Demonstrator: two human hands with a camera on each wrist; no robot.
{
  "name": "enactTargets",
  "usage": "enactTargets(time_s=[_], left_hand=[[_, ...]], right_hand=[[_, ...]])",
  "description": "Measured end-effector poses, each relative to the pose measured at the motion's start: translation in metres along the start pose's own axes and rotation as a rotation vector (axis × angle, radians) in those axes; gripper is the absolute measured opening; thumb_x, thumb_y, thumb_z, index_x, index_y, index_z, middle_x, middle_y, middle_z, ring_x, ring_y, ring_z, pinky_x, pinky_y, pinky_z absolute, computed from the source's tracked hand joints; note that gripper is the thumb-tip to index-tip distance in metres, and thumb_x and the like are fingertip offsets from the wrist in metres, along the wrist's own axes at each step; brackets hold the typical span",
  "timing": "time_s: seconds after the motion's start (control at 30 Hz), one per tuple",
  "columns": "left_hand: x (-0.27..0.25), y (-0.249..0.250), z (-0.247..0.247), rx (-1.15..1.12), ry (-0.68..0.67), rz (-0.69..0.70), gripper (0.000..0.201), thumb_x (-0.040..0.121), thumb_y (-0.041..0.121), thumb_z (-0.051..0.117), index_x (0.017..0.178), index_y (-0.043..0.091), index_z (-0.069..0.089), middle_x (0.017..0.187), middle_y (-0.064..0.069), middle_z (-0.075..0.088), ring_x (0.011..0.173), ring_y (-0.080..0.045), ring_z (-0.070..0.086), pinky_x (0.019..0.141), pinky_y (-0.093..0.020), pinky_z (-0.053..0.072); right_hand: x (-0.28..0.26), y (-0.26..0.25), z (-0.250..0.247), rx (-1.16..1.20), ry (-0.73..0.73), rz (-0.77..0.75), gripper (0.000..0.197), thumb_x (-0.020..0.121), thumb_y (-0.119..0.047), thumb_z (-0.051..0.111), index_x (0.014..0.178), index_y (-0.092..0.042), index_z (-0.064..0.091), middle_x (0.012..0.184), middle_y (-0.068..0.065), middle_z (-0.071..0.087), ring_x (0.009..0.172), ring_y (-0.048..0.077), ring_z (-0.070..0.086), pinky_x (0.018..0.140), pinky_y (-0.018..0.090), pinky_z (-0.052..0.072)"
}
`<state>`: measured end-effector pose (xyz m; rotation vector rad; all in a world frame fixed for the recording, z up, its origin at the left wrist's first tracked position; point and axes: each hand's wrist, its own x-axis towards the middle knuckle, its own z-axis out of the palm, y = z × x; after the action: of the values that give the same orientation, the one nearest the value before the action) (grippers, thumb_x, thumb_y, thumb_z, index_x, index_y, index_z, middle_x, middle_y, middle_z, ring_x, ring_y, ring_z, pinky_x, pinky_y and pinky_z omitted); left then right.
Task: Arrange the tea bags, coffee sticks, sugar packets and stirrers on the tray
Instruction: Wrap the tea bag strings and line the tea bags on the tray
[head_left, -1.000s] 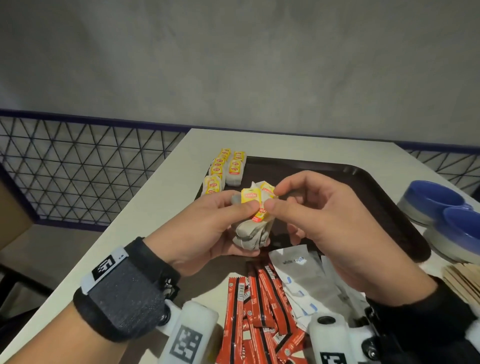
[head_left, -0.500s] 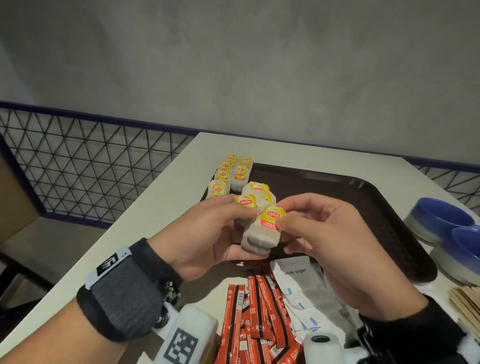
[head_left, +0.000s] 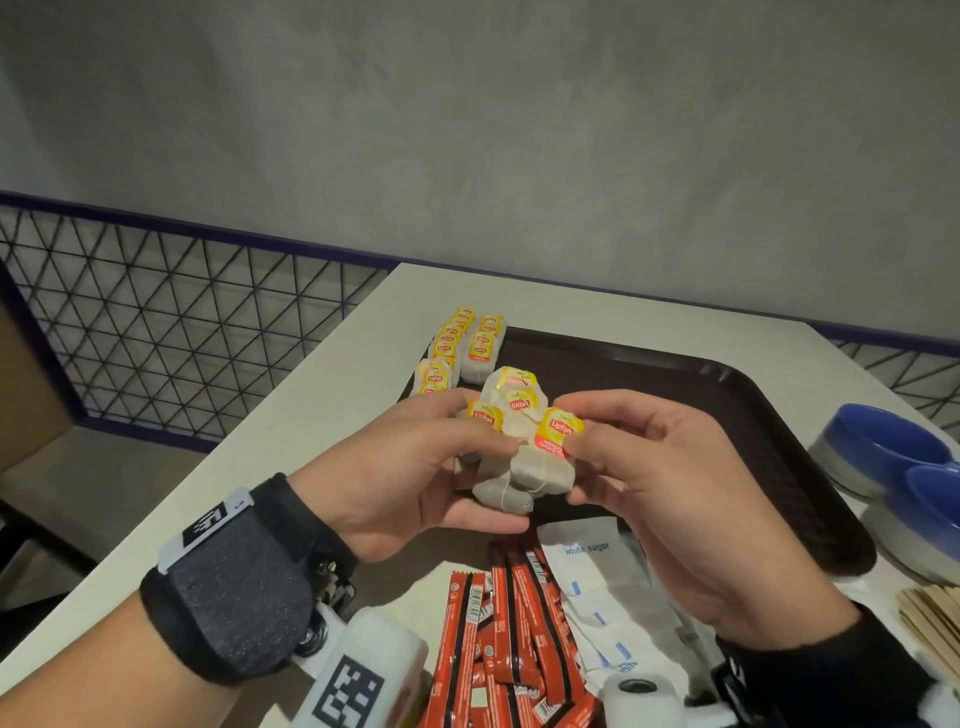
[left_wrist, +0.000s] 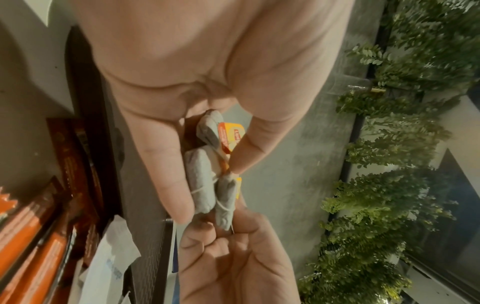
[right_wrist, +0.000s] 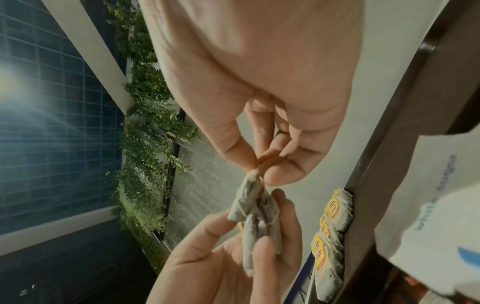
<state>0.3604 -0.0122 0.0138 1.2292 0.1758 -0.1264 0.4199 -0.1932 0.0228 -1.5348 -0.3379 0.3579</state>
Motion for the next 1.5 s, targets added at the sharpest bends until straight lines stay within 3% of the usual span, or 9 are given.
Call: enactTargets(time_s=[0.23, 0.47, 0.53, 0.63, 0.73, 0.83, 1.2, 1.33, 1.5], left_hand=[[0.001, 0.0, 0.002, 0.037, 0.015, 0.007, 0.032, 0.097, 0.008, 0.06, 0.129, 0.006, 0.06, 0.112, -0.015, 0.075, 0.088, -0.024, 0.076, 0.064, -0.038, 0.064], [-0.001, -0.002, 0.003, 0.046, 0.01, -0.003, 0.03, 0.097, 0.01, 0.061, 0.126, 0.005, 0.059, 0.108, -0.014, 0.076, 0.089, -0.026, 0.076, 0.07, -0.041, 0.065], [-0.001, -0.001, 0.003, 0.034, 0.03, 0.0, 0.021, 0.098, 0.008, 0.058, 0.117, -0.002, 0.057, 0.111, -0.018, 0.072, 0.09, -0.028, 0.076, 0.068, -0.042, 0.065], [-0.003, 0.001, 0.005, 0.005, 0.043, 0.002, 0.006, 0.099, 0.007, 0.053, 0.095, 0.005, 0.057, 0.1, -0.017, 0.064, 0.084, -0.029, 0.075, 0.065, -0.041, 0.063], [-0.001, 0.0, 0.004, 0.02, 0.031, 0.001, 0.023, 0.101, 0.01, 0.052, 0.116, -0.005, 0.06, 0.116, -0.026, 0.068, 0.087, -0.028, 0.074, 0.066, -0.041, 0.064], [-0.001, -0.001, 0.004, 0.015, 0.016, 0.006, 0.033, 0.102, 0.014, 0.053, 0.131, -0.002, 0.057, 0.122, -0.02, 0.071, 0.092, -0.027, 0.074, 0.066, -0.039, 0.064], [0.004, -0.002, -0.001, -0.018, 0.1, 0.055, 0.026, 0.101, 0.017, 0.057, 0.123, 0.002, 0.061, 0.103, -0.013, 0.075, 0.087, -0.025, 0.076, 0.061, -0.037, 0.064], [0.004, -0.002, 0.0, 0.0, 0.133, 0.065, 0.019, 0.1, 0.017, 0.059, 0.116, 0.007, 0.063, 0.098, -0.008, 0.076, 0.087, -0.022, 0.076, 0.06, -0.037, 0.064], [0.005, -0.004, 0.0, 0.045, 0.15, 0.103, 0.023, 0.099, 0.016, 0.062, 0.12, 0.008, 0.061, 0.1, -0.008, 0.075, 0.086, -0.022, 0.076, 0.06, -0.035, 0.064]], right_hand=[[0.001, -0.003, -0.002, -0.072, -0.019, 0.059, 0.018, 0.09, 0.002, 0.064, 0.093, -0.007, 0.079, 0.086, 0.013, 0.078, 0.067, 0.014, 0.066, 0.067, 0.033, 0.056], [-0.001, 0.0, 0.0, -0.112, -0.036, 0.057, 0.011, 0.09, -0.004, 0.069, 0.092, -0.007, 0.079, 0.087, 0.016, 0.077, 0.065, 0.014, 0.062, 0.056, 0.029, 0.051], [0.0, 0.0, 0.0, -0.125, -0.023, 0.048, 0.012, 0.091, -0.005, 0.069, 0.091, -0.008, 0.08, 0.087, 0.016, 0.077, 0.065, 0.013, 0.062, 0.056, 0.028, 0.051], [-0.001, 0.0, 0.0, -0.153, -0.018, 0.007, 0.015, 0.091, -0.006, 0.069, 0.095, -0.014, 0.08, 0.088, 0.013, 0.077, 0.068, 0.013, 0.065, 0.06, 0.026, 0.053], [-0.003, -0.001, 0.001, -0.109, -0.036, -0.027, 0.023, 0.091, -0.003, 0.07, 0.106, -0.018, 0.078, 0.095, 0.023, 0.073, 0.073, 0.019, 0.066, 0.06, 0.024, 0.055], [-0.005, -0.005, 0.001, -0.037, -0.075, -0.028, 0.025, 0.089, 0.0, 0.07, 0.106, -0.017, 0.078, 0.098, 0.029, 0.069, 0.073, 0.021, 0.063, 0.058, 0.024, 0.054], [-0.002, -0.004, -0.006, -0.248, -0.048, -0.043, 0.009, 0.085, -0.011, 0.074, 0.085, -0.018, 0.08, 0.089, 0.005, 0.078, 0.081, 0.016, 0.068, 0.074, 0.036, 0.052], [-0.002, -0.007, -0.01, -0.194, -0.051, -0.062, 0.011, 0.083, -0.007, 0.07, 0.082, -0.013, 0.079, 0.09, 0.006, 0.078, 0.096, 0.03, 0.07, 0.09, 0.048, 0.053], [-0.013, -0.018, -0.004, -0.186, -0.177, -0.169, 0.028, 0.082, 0.005, 0.065, 0.088, -0.019, 0.078, 0.086, 0.021, 0.068, 0.078, 0.025, 0.064, 0.073, 0.04, 0.053]])
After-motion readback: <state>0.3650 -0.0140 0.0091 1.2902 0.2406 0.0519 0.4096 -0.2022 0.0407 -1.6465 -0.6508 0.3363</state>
